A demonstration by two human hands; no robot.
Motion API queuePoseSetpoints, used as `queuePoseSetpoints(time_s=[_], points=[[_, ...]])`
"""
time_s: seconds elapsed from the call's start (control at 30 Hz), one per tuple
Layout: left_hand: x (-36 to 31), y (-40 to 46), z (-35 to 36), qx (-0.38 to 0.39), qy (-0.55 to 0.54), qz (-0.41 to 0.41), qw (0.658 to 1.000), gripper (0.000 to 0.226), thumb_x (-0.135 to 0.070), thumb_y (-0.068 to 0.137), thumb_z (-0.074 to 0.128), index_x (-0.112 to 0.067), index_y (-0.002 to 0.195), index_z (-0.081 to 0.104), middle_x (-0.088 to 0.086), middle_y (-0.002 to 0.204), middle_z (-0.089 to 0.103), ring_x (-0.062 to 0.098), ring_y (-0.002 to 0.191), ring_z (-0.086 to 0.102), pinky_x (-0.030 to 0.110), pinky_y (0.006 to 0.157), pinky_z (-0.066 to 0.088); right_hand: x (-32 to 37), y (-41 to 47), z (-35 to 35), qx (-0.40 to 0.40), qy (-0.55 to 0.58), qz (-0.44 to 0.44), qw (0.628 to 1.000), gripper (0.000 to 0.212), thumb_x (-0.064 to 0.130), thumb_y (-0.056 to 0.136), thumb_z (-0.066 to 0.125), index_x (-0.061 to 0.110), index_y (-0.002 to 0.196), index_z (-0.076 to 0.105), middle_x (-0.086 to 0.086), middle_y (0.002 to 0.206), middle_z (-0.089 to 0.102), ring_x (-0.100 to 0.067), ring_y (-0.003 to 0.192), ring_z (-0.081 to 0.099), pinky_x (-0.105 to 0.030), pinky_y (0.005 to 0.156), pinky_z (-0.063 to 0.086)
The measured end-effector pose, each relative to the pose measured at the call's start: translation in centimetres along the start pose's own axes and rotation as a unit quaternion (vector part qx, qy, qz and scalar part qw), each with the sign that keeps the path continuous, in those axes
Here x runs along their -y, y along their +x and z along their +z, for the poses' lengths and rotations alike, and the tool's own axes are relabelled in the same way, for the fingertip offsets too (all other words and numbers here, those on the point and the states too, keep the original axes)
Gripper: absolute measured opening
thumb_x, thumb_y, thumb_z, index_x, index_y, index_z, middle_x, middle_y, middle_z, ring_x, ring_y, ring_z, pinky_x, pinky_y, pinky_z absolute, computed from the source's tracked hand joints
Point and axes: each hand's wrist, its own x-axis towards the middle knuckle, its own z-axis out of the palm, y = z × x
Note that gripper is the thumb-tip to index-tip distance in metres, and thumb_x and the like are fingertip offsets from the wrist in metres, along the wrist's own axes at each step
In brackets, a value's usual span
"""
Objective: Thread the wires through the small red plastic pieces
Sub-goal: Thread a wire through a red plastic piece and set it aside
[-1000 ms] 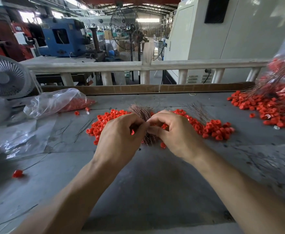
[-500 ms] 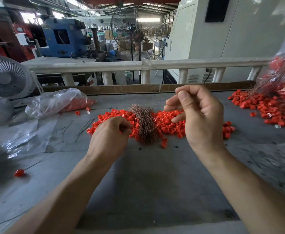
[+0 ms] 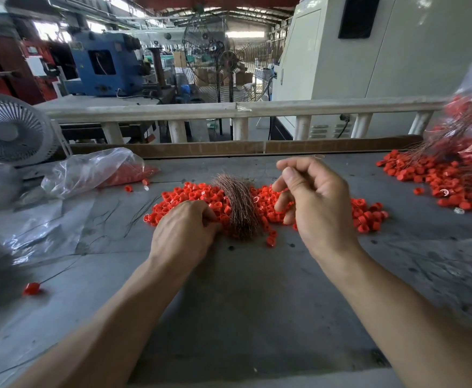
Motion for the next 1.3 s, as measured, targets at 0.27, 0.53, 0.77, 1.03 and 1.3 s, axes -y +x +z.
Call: queuePoseSetpoints(time_s=[0.27, 0.53, 0.77, 1.03, 1.3], points=[[-0.7, -0.1, -0.7, -0.037, -0.176, 0.028, 0.983, 0.018, -0.014, 0.087, 0.074, -0.030, 0.095, 0.071, -0.015, 0.082, 0.070, 0.000, 0.072, 0.063, 0.011, 0.060, 0.045, -0.6, -0.3, 0.6, 0.055, -0.065, -0.006, 0.996, 0.013, 0.010, 0.101, 0.060, 0.021, 0.101, 0.069, 0.000, 0.080, 0.074, -0.012, 0.049, 0.057, -0.026, 0.055, 0.052], [-2.7, -0.8, -1.7, 0.075, -0.584, -0.002, 0.808, 0.025, -0.004, 0.083, 0.071, -0.010, 0.108, 0.074, 0.015, 0.098, 0.071, 0.026, 0.088, 0.063, 0.038, 0.083, 0.055, -0.2, -0.6, 0.6, 0.097, -0.076, -0.034, 0.992, 0.011, 0.011, 0.096, 0.068, 0.020, 0.091, 0.073, 0.000, 0.072, 0.072, -0.006, 0.054, 0.058, -0.021, 0.056, 0.048], [-2.7, -0.8, -1.9, 0.105, -0.623, 0.000, 0.775, 0.030, -0.010, 0.078, 0.072, -0.015, 0.106, 0.078, 0.013, 0.098, 0.069, 0.021, 0.087, 0.065, 0.029, 0.084, 0.058, 0.1, -0.8, 0.7, 0.107, -0.093, -0.048, 0.989, 0.011, 0.013, 0.094, 0.070, 0.021, 0.087, 0.074, 0.006, 0.069, 0.069, -0.004, 0.061, 0.062, -0.017, 0.060, 0.048], [-2.9, -1.0, -2.1, 0.113, -0.607, 0.019, 0.786, 0.029, -0.011, 0.080, 0.071, -0.019, 0.106, 0.079, 0.017, 0.103, 0.067, 0.025, 0.091, 0.064, 0.034, 0.088, 0.058, 0.5, -1.0, 0.7, 0.113, -0.133, -0.059, 0.983, 0.009, 0.015, 0.094, 0.071, 0.021, 0.088, 0.075, 0.001, 0.074, 0.071, -0.017, 0.071, 0.067, -0.040, 0.070, 0.057], [-3.0, -1.2, -2.1, 0.113, -0.591, 0.036, 0.798, 0.028, -0.012, 0.081, 0.071, -0.022, 0.105, 0.080, 0.013, 0.100, 0.071, 0.021, 0.088, 0.066, 0.030, 0.081, 0.058, 0.5, -1.1, 0.7, 0.117, -0.156, -0.062, 0.979, 0.008, 0.015, 0.093, 0.072, 0.020, 0.089, 0.076, 0.011, 0.071, 0.070, -0.007, 0.070, 0.067, -0.018, 0.063, 0.052]])
